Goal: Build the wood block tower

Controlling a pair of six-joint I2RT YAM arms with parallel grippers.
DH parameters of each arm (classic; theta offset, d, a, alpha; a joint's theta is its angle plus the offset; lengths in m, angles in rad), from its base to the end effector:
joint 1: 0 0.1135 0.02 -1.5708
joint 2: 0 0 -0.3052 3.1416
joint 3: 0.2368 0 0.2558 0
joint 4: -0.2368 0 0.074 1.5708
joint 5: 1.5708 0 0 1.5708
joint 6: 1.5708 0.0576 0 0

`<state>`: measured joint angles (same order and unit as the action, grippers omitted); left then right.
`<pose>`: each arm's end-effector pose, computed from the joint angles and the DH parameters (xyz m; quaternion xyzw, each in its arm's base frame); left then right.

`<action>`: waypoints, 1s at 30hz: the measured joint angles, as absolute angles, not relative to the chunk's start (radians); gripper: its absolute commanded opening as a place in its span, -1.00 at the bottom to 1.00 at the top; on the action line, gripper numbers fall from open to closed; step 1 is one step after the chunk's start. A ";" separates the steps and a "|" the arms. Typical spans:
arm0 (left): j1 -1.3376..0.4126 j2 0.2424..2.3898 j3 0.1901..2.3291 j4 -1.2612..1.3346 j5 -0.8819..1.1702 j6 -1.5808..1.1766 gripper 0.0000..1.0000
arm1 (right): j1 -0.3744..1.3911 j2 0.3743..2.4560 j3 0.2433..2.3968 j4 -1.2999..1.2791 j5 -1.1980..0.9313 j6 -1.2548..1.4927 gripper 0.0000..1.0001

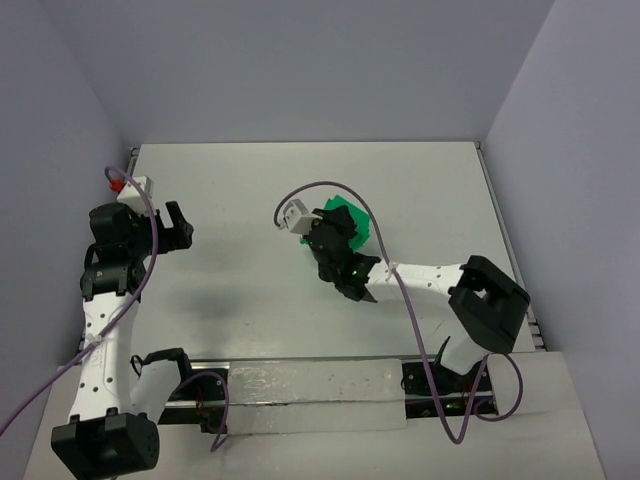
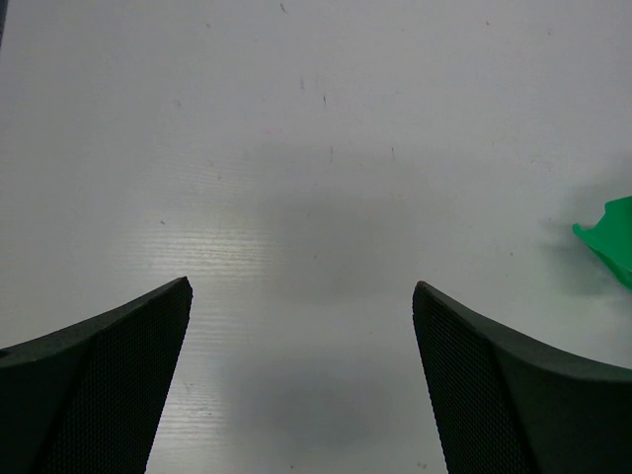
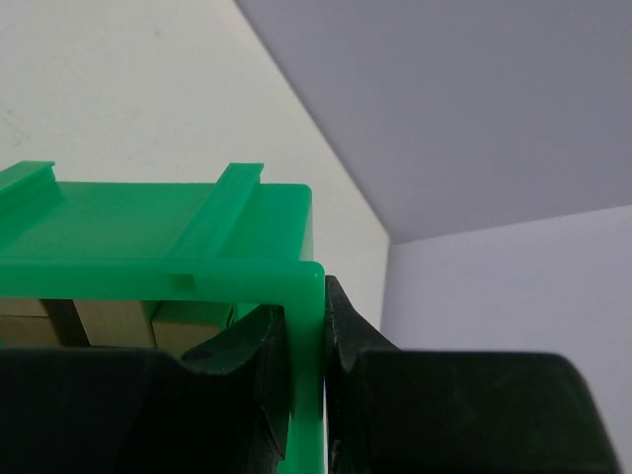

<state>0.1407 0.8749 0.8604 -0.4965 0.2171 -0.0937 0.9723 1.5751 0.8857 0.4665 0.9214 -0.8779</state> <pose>0.1873 0.0140 0.3404 -0.0459 0.8583 -0.0816 0.5045 0.2393 0.2695 0.2828 -0.3920 0.6428 -0.3206 0.5748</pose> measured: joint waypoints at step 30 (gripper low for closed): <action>0.185 0.876 0.860 -0.489 0.178 -0.097 0.98 | 1.324 2.100 0.796 1.451 1.062 -1.741 -1.00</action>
